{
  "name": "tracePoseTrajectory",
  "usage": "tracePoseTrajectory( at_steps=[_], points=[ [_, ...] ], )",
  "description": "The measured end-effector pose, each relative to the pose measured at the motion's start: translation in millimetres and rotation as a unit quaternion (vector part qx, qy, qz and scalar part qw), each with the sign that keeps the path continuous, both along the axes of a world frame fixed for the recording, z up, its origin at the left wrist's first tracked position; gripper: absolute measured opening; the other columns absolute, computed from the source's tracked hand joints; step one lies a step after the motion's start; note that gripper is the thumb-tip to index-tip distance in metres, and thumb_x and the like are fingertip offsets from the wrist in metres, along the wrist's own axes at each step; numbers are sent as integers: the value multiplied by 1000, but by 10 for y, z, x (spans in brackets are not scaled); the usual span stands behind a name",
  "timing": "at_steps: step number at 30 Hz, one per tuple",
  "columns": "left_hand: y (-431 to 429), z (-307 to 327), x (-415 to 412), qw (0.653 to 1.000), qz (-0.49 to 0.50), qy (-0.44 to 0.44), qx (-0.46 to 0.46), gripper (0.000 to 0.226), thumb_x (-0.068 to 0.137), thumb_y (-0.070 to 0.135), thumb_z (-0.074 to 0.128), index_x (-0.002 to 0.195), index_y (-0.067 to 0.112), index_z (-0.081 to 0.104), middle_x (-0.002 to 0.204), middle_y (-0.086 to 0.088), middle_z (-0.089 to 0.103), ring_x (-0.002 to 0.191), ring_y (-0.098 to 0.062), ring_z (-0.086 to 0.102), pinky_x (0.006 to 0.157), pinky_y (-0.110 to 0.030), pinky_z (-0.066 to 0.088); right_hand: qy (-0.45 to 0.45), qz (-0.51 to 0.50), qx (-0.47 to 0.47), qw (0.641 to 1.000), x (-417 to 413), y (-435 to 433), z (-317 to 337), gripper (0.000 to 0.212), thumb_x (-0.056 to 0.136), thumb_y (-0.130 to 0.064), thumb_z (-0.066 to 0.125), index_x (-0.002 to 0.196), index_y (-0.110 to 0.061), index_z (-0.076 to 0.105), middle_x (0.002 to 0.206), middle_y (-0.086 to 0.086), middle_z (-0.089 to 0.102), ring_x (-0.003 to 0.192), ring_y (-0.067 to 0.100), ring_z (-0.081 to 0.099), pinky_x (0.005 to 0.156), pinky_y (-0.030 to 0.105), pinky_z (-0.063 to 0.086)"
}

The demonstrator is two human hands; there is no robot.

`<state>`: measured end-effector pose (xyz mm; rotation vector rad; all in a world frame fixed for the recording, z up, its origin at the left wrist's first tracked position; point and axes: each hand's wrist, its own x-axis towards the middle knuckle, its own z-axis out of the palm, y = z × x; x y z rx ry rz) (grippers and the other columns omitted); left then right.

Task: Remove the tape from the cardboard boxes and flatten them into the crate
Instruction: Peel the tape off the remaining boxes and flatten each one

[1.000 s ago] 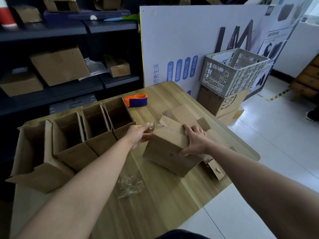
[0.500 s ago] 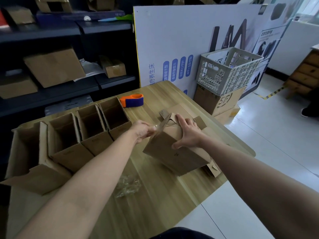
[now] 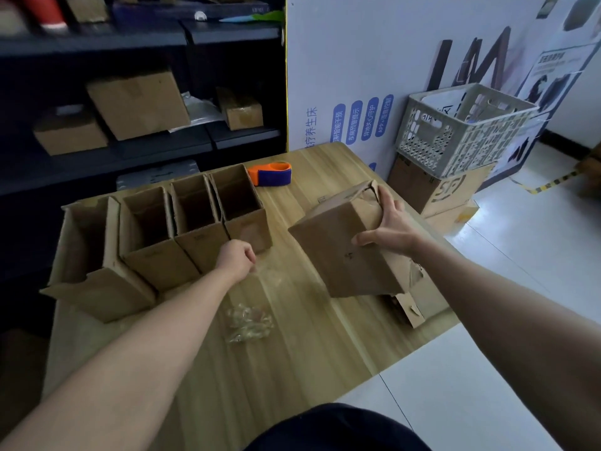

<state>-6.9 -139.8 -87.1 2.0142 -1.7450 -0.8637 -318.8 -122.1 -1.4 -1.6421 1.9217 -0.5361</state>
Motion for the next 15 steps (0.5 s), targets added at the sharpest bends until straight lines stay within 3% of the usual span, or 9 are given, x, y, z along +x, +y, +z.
tracePoseTrajectory(
  at_steps=[4, 7, 10, 13, 15],
  points=[
    [265, -339, 48, 991, -108, -75, -26, 32, 75, -11, 60, 53, 12, 58, 84, -3, 45, 76, -24, 55, 70, -27, 42, -4, 11, -3, 1000, 133, 31, -94, 126, 57, -40, 84, 149, -36, -1, 140, 6, 25, 128, 33, 29, 103, 50, 35],
    [484, -592, 77, 981, -166, -102, 22, 39, 77, -7, 51, 51, 21, 48, 77, -9, 56, 72, -19, 55, 61, -23, 36, 8, 19, 3, 1000, 188, 40, -137, 127, 53, -46, 82, 148, -40, -3, 139, 5, 26, 128, 31, 29, 102, 51, 35],
    [669, -823, 123, 976, -182, -103, 67, 39, 72, -8, 51, 50, 24, 49, 63, -1, 58, 71, -21, 62, 56, -19, 37, 2, 27, 18, 999, 222, 38, -158, 128, 50, -49, 80, 146, -43, -4, 137, 3, 26, 125, 30, 31, 101, 54, 37],
    [724, -914, 167, 973, -178, -111, 92, 23, 82, -3, 55, 80, 13, 72, 86, -7, 68, 87, -20, 65, 70, -20, 43, -8, 29, 20, 999, 242, 48, -211, 127, 54, -44, 83, 147, -42, -4, 138, 2, 25, 126, 30, 29, 99, 48, 36],
    [694, -908, 188, 975, -156, -115, 107, 22, 88, 1, 51, 95, 7, 71, 100, -10, 69, 92, -21, 64, 72, -22, 43, -12, 33, 12, 999, 259, 38, -235, 126, 56, -41, 83, 148, -40, -3, 140, 2, 24, 127, 29, 26, 96, 45, 33]
  ],
)
